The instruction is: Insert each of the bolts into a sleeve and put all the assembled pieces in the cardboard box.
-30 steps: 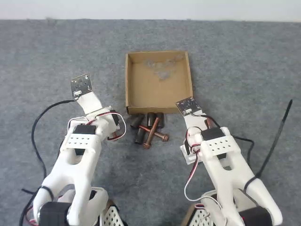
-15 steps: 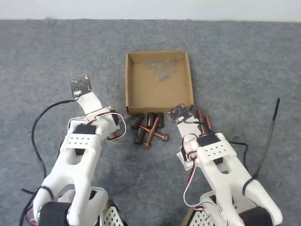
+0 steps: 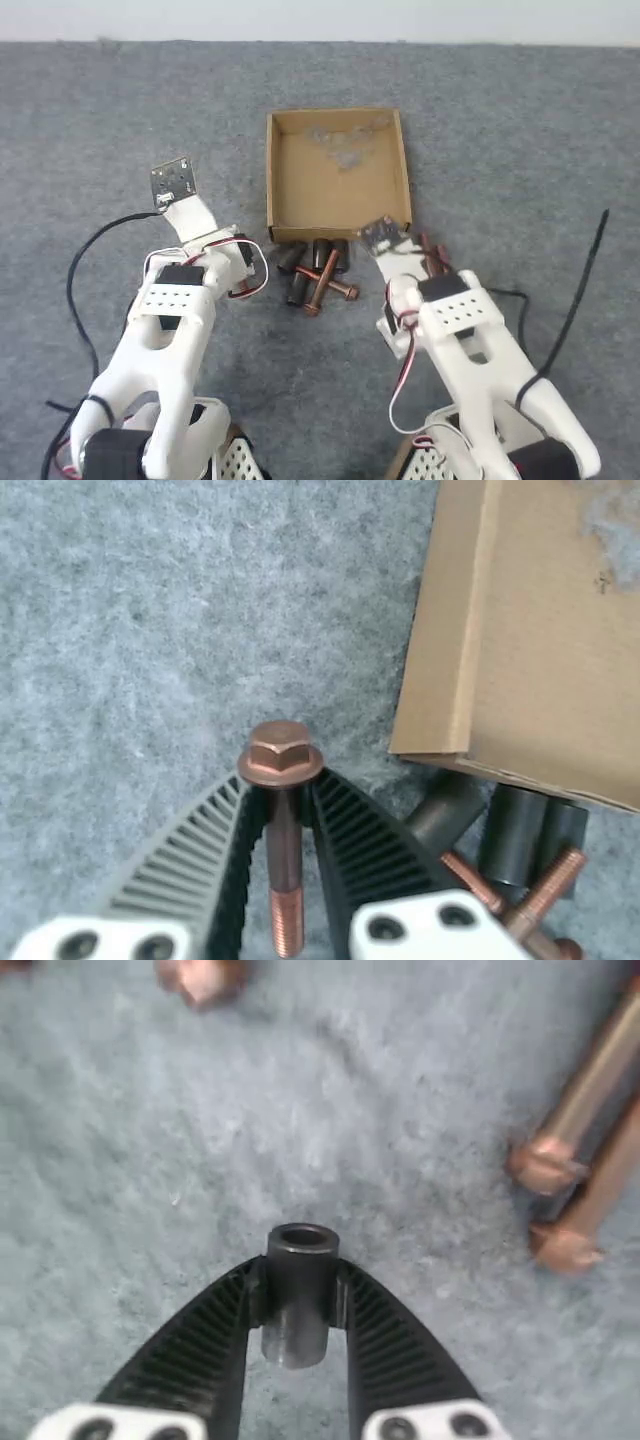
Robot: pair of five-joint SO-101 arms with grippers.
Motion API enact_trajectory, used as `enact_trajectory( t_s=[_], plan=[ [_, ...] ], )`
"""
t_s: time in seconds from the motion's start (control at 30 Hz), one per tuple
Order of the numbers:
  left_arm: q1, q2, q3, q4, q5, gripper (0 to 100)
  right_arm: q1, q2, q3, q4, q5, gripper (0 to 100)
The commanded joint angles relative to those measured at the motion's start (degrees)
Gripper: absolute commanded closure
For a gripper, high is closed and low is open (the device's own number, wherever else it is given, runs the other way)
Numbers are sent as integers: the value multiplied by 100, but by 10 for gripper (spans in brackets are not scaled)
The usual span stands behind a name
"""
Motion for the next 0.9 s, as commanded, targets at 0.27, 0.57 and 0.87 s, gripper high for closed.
enact_trajectory(
  t_s=[0.27,0.57,0.87],
  plan=[
    [9,-176,-40,-149,-62,990,-66,-295,-149,-2888,-563,992],
    [18,-176,-40,-149,-62,990,-66,-251,862,-6440,-527,992],
    [18,-176,-40,-149,-290,990,-215,-242,1574,-8998,-571,992]
  ],
)
